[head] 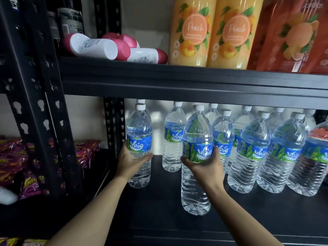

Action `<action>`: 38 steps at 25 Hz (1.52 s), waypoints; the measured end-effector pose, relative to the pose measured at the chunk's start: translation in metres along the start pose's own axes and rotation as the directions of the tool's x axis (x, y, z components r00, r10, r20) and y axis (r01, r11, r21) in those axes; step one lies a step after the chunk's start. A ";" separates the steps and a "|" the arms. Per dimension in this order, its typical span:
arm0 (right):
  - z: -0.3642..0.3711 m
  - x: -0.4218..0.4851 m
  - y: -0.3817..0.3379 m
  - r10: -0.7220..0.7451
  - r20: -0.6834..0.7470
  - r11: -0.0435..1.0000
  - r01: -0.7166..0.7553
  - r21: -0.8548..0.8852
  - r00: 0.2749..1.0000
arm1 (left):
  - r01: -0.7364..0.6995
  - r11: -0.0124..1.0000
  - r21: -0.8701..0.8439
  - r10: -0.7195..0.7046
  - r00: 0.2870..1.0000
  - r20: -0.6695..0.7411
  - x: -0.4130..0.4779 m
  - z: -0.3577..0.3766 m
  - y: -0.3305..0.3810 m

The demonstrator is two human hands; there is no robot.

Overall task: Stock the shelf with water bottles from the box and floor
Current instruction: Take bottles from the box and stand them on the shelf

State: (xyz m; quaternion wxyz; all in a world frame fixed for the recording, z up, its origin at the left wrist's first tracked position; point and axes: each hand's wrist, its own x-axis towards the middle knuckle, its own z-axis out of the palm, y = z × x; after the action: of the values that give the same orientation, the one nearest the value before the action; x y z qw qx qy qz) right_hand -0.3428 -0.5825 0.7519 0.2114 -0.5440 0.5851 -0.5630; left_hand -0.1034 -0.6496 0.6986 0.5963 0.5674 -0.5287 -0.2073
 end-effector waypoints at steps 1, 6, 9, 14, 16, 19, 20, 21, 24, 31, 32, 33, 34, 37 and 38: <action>0.001 0.000 0.000 -0.004 0.000 1.000 0.004 0.008 1.000 | -0.007 1.000 -0.004 0.007 1.000 0.006 0.001 0.000 -0.001; 0.000 0.000 0.003 -0.021 0.003 0.999 0.021 0.026 1.000 | 0.032 0.999 -0.022 -0.032 0.999 0.033 0.005 0.001 -0.005; 0.001 0.001 0.007 -0.033 -0.012 0.999 0.033 0.032 0.999 | 0.051 0.999 -0.016 -0.050 0.998 0.050 0.004 0.001 -0.005; 0.011 0.003 0.006 -0.057 -0.038 0.996 0.060 0.068 0.998 | 0.081 0.997 -0.017 -0.080 0.994 0.072 0.005 0.000 -0.009; 0.020 0.009 0.000 -0.073 -0.035 0.993 0.076 0.089 0.997 | 0.107 0.994 -0.011 -0.106 0.992 0.066 0.005 -0.001 -0.012; 0.036 0.021 -0.008 -0.096 -0.044 0.992 0.099 0.078 0.994 | 0.127 0.992 -0.003 -0.126 0.990 0.056 0.003 0.000 -0.010; 0.043 0.025 -0.008 -0.107 -0.055 0.991 0.111 0.077 0.993 | 0.129 0.992 0.002 -0.129 0.990 0.052 0.003 0.001 -0.009; 0.049 0.028 -0.008 -0.125 -0.070 0.988 0.131 0.079 0.990 | 0.130 0.992 0.009 -0.130 0.991 0.045 0.003 0.001 -0.007; 0.063 0.033 -0.004 -0.148 -0.103 0.979 0.160 0.123 0.984 | 0.139 0.989 0.045 -0.140 0.990 0.022 0.000 0.002 -0.003; 0.086 0.040 0.026 -0.137 -0.103 0.979 0.150 0.137 0.985 | 0.156 0.986 0.066 -0.155 0.988 -0.014 0.000 0.004 -0.011; 0.088 0.040 0.029 -0.134 -0.103 0.979 0.148 0.139 0.986 | 0.158 0.985 0.074 -0.157 0.988 -0.015 0.001 0.004 -0.012; 0.089 0.039 0.032 -0.135 -0.102 0.978 0.149 0.143 0.986 | 0.154 0.984 0.084 -0.153 0.988 -0.018 0.000 0.005 -0.013; 0.091 0.038 0.034 -0.135 -0.099 0.978 0.148 0.145 0.986 | 0.150 0.985 0.090 -0.149 0.989 -0.024 0.000 0.005 -0.013; 0.093 0.035 0.036 -0.127 -0.092 0.978 0.140 0.153 0.988 | 0.136 0.986 0.096 -0.134 0.991 -0.025 -0.002 0.005 -0.011; 0.094 0.034 0.037 -0.131 -0.082 0.978 0.142 0.154 0.988 | 0.128 0.987 0.098 -0.127 0.992 -0.023 -0.003 0.005 -0.009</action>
State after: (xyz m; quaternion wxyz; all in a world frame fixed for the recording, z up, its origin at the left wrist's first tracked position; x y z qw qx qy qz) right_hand -0.2877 -0.6612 0.7059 0.1938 -0.5438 0.5067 -0.6403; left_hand -0.1055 -0.6523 0.6880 0.5575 0.6306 -0.4959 -0.2138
